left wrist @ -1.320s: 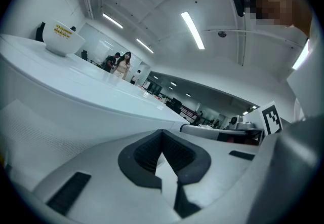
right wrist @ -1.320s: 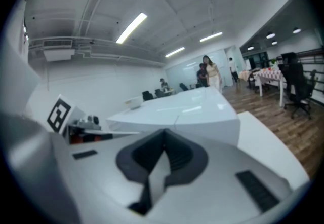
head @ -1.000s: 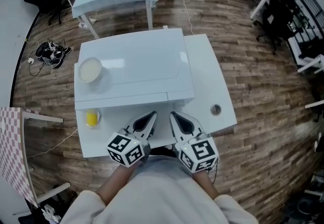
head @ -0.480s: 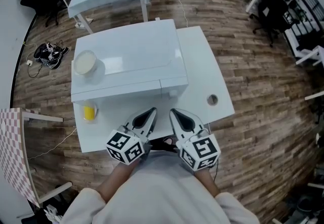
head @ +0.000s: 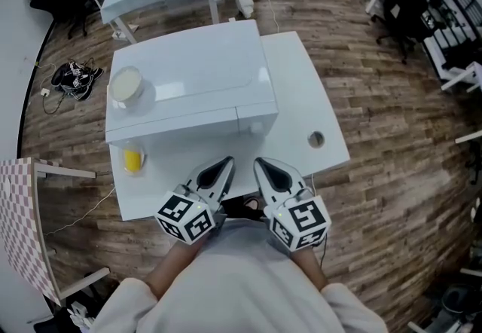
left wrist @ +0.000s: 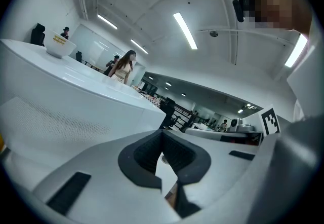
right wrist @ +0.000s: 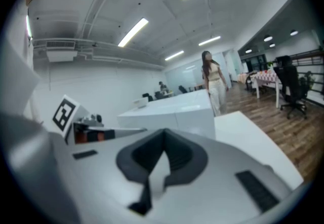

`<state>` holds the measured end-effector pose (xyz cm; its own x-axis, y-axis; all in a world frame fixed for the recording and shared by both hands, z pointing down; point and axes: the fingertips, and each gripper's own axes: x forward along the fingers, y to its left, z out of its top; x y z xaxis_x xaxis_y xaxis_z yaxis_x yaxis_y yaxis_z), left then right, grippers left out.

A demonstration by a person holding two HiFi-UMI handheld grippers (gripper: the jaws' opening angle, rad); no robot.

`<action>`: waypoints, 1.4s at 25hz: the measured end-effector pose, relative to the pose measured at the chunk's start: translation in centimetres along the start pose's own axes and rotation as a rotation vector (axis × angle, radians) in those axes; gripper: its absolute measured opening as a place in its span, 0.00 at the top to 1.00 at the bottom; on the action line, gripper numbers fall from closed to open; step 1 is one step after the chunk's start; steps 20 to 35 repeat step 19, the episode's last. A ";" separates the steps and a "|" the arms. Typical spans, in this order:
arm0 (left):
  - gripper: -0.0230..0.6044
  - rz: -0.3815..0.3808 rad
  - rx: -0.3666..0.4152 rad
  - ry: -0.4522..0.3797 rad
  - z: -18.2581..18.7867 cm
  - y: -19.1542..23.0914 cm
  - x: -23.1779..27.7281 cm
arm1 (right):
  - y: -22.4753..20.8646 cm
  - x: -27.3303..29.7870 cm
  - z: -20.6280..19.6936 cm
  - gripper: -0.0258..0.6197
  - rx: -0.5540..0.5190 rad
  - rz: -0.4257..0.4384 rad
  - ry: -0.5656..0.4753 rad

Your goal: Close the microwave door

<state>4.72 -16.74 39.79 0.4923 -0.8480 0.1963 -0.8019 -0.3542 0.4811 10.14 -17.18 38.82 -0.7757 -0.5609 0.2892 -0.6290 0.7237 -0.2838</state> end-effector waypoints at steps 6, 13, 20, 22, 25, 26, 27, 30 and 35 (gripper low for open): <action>0.94 0.006 0.005 -0.010 0.0 0.1 -0.6 | 0.4 0.0 -0.2 0.92 -0.008 0.009 -0.002; 0.94 0.010 -0.002 -0.015 0.2 0.3 -0.9 | 0.8 0.4 -0.2 0.92 -0.013 0.020 0.010; 0.94 0.011 -0.011 -0.015 0.1 0.6 -1.4 | 1.3 0.6 -0.3 0.92 -0.015 0.023 0.014; 0.94 0.011 -0.011 -0.015 0.1 0.6 -1.4 | 1.3 0.6 -0.3 0.92 -0.015 0.023 0.014; 0.94 0.011 -0.011 -0.015 0.1 0.6 -1.4 | 1.3 0.6 -0.3 0.92 -0.015 0.023 0.014; 0.94 0.011 -0.011 -0.015 0.1 0.6 -1.4 | 1.3 0.6 -0.3 0.92 -0.015 0.023 0.014; 0.94 0.011 -0.011 -0.015 0.1 0.6 -1.4 | 1.3 0.6 -0.3 0.92 -0.015 0.023 0.014; 0.94 0.011 -0.011 -0.015 0.1 0.6 -1.4 | 1.3 0.6 -0.3 0.92 -0.015 0.023 0.014; 0.94 0.011 -0.011 -0.015 0.1 0.6 -1.4 | 1.3 0.6 -0.3 0.92 -0.015 0.023 0.014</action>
